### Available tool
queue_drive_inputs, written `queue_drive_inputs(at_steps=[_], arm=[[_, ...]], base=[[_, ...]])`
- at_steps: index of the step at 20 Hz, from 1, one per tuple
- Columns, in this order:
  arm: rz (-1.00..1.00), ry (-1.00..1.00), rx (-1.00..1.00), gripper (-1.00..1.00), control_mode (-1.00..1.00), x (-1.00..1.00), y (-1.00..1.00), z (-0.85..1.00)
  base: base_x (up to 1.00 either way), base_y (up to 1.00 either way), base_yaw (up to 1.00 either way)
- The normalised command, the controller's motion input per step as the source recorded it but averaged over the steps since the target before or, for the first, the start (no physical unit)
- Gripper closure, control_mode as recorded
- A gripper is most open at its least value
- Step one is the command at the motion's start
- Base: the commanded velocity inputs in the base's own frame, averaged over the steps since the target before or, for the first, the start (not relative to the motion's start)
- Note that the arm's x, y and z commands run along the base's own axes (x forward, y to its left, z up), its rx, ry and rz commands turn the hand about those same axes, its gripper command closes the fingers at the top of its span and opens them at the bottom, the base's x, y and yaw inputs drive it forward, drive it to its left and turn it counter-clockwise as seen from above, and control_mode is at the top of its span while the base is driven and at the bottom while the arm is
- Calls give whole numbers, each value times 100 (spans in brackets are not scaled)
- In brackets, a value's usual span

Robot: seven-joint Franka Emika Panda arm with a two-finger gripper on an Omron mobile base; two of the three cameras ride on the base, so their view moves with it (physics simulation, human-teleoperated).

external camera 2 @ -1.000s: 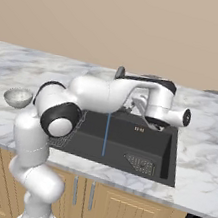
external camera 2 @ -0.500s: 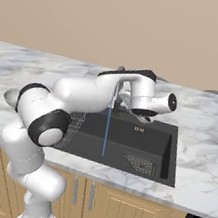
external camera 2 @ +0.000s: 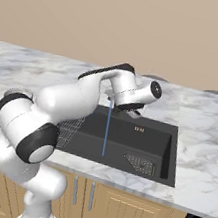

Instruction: Rinse each bowl for a few seconds and place them down in the sink or on the counter.

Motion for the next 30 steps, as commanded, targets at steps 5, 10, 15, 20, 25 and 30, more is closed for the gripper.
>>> queue_drive_inputs(at_steps=[5, 10, 15, 20, 25, 30], arm=[[-2, 11, -9, -100, -100, -17, 32, 6], [-4, 15, -2, -100, -100, -18, 27, 8], [-2, 13, -2, -100, -100, -16, 31, 7], [0, 11, -3, -100, -100, -12, 38, 6], [0, 10, -4, -100, -100, -4, 42, 3], [0, 7, -5, -100, -100, 0, 44, -1]], base=[[0, 0, 0], [0, 0, 0], [0, 0, 0], [0, 0, 0], [0, 0, 0], [0, 0, 0]])
